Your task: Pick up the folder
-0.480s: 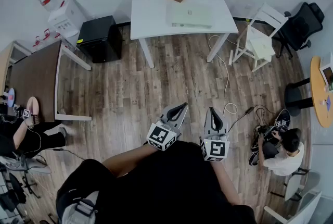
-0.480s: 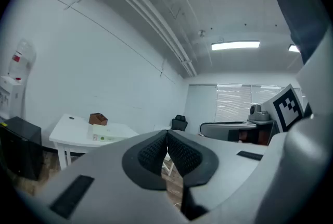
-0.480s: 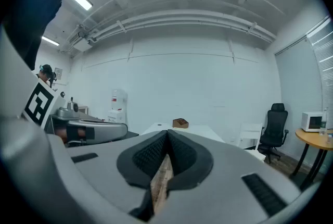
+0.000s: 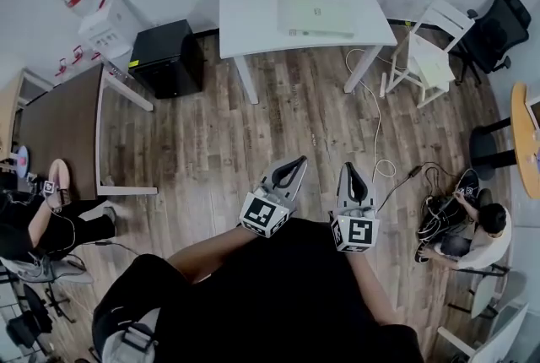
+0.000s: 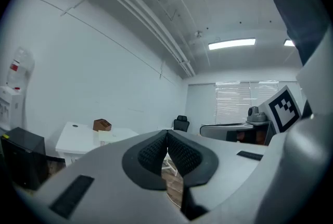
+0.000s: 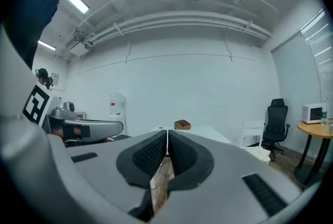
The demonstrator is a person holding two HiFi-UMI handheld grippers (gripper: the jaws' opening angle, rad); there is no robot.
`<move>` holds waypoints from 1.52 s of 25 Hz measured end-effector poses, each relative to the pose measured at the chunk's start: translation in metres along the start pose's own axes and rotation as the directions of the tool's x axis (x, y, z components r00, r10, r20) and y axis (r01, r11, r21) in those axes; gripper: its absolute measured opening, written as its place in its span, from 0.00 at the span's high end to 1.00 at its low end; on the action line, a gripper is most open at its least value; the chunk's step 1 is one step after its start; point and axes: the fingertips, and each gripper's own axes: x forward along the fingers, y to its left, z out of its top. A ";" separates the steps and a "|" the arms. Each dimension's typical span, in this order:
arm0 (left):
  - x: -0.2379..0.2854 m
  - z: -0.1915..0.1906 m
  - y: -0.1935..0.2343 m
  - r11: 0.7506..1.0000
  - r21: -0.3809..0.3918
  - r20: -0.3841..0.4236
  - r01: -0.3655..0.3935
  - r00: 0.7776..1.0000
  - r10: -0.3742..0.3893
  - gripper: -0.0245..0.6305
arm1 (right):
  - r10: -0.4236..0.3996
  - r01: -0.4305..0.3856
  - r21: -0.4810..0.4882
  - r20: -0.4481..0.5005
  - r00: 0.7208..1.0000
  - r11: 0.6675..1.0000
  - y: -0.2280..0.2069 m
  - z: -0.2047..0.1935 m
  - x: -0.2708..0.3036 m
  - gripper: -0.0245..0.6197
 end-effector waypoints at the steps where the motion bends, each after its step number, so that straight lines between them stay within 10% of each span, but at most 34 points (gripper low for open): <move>1: -0.002 0.001 0.004 1.000 0.003 0.002 -0.002 1.000 0.002 0.94 | -0.004 0.004 0.004 0.002 1.000 1.000 0.002 0.001 0.003 0.91; 21: -0.013 -0.016 0.006 0.991 -0.133 -0.026 0.028 0.999 -0.031 0.94 | -0.062 0.064 0.011 -0.151 0.987 0.998 0.011 -0.029 -0.012 0.91; 38: 0.068 -0.027 0.086 0.996 -0.047 -0.130 -0.081 0.989 0.075 0.94 | 0.011 0.006 0.129 -0.137 0.990 0.992 -0.042 -0.044 0.110 0.91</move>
